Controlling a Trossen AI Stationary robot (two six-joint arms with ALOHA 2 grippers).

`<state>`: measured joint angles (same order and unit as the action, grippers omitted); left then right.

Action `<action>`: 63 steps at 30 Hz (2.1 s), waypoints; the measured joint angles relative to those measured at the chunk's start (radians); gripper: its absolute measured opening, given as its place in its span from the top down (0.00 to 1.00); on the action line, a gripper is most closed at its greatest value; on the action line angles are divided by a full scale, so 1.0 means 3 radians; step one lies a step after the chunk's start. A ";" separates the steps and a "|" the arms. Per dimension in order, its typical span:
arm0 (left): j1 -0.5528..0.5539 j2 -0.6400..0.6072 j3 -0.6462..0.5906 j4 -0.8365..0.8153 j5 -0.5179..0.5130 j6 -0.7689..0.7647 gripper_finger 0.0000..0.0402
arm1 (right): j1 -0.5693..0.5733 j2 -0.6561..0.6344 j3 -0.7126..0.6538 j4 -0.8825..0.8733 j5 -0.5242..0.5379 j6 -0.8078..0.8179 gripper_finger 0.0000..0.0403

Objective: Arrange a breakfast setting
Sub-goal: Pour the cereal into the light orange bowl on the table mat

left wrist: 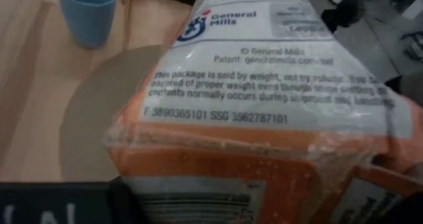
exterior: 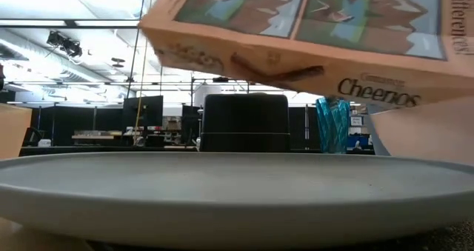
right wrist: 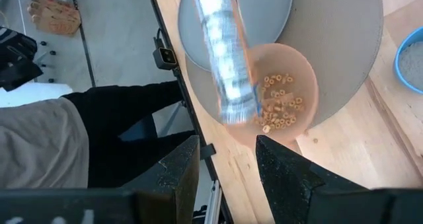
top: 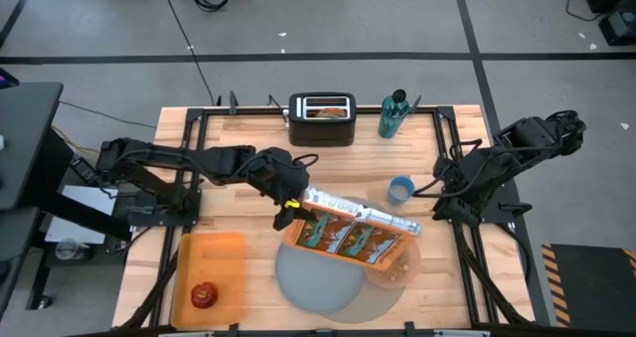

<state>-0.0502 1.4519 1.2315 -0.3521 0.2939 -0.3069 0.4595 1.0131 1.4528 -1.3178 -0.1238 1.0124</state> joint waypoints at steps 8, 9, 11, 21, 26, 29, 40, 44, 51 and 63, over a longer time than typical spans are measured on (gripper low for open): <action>0.0037 0.0129 0.0227 -0.0138 -0.0013 0.0215 0.52 | 0.0000 -0.0015 0.0000 0.0001 0.0000 0.0019 0.61; 0.0054 0.0129 0.0246 -0.0130 -0.0019 0.0221 0.52 | 0.0000 -0.0018 0.0000 0.0001 0.0000 0.0019 0.61; 0.0069 0.0129 0.0251 -0.0166 -0.0009 0.0224 0.52 | 0.0000 -0.0022 0.0000 0.0000 0.0003 0.0007 0.61; 0.0067 0.0123 0.0252 -0.0157 -0.0016 0.0275 0.52 | 0.0001 -0.0137 0.0183 -0.0190 0.0098 0.0068 0.61; 0.0075 0.0116 0.0262 0.0017 -0.0068 0.0242 0.52 | 0.0000 -0.0171 0.0240 -0.0205 0.0186 0.0049 0.61; 0.0079 0.0124 0.0260 -0.0018 -0.0089 0.0078 0.52 | 0.0000 -0.0160 0.0240 -0.0212 0.0186 0.0030 0.61; 0.0066 0.0115 0.0331 -0.0067 -0.0145 0.0257 0.54 | 0.0000 -0.0143 0.0240 -0.0228 0.0187 -0.0017 0.61; 0.0093 0.0121 0.0327 -0.0114 -0.0127 0.0248 0.54 | 0.0000 -0.0143 0.0240 -0.0232 0.0186 -0.0007 0.61; 0.0084 0.0119 0.0324 -0.0022 -0.0075 0.0089 0.54 | 0.0000 -0.0161 0.0240 -0.0309 0.0186 0.0009 0.61; 0.0060 0.0105 0.0358 -0.0046 -0.0178 0.0277 0.55 | 0.0001 -0.0159 0.0240 -0.0309 0.0088 0.0026 0.61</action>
<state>-0.0322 1.4832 1.3388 -0.3660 0.2404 -0.2239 0.4599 0.9653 1.5249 -1.4105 -0.0973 1.0200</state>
